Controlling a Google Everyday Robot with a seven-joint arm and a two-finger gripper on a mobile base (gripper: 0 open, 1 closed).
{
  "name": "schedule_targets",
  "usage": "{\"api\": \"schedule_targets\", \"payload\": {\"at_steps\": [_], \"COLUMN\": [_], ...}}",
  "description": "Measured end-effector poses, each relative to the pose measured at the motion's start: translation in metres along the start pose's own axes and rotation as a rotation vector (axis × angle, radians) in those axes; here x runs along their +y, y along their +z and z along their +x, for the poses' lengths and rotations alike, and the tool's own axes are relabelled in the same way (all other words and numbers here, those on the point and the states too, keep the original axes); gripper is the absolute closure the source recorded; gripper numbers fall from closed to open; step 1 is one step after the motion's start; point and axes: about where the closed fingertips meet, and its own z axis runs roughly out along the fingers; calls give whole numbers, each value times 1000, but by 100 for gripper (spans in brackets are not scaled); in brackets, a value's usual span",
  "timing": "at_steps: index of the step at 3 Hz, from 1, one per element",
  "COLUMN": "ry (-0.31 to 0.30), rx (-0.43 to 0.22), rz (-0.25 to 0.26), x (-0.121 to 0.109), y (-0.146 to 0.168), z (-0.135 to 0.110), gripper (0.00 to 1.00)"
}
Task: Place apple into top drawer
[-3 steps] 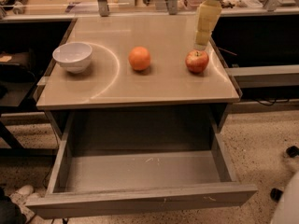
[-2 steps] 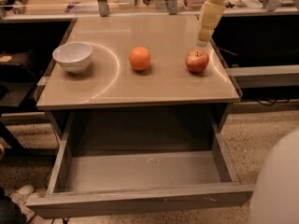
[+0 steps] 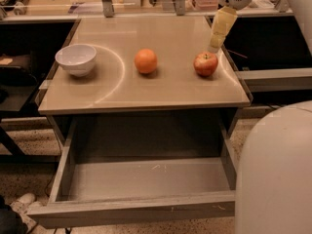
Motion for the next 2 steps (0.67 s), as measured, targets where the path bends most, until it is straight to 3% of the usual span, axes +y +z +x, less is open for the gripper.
{"api": "schedule_targets", "payload": {"at_steps": [2], "ry": [3], "rx": [-34], "rz": [-2], "x": [-1], "y": [17], "z": [-2], "gripper": [0]}}
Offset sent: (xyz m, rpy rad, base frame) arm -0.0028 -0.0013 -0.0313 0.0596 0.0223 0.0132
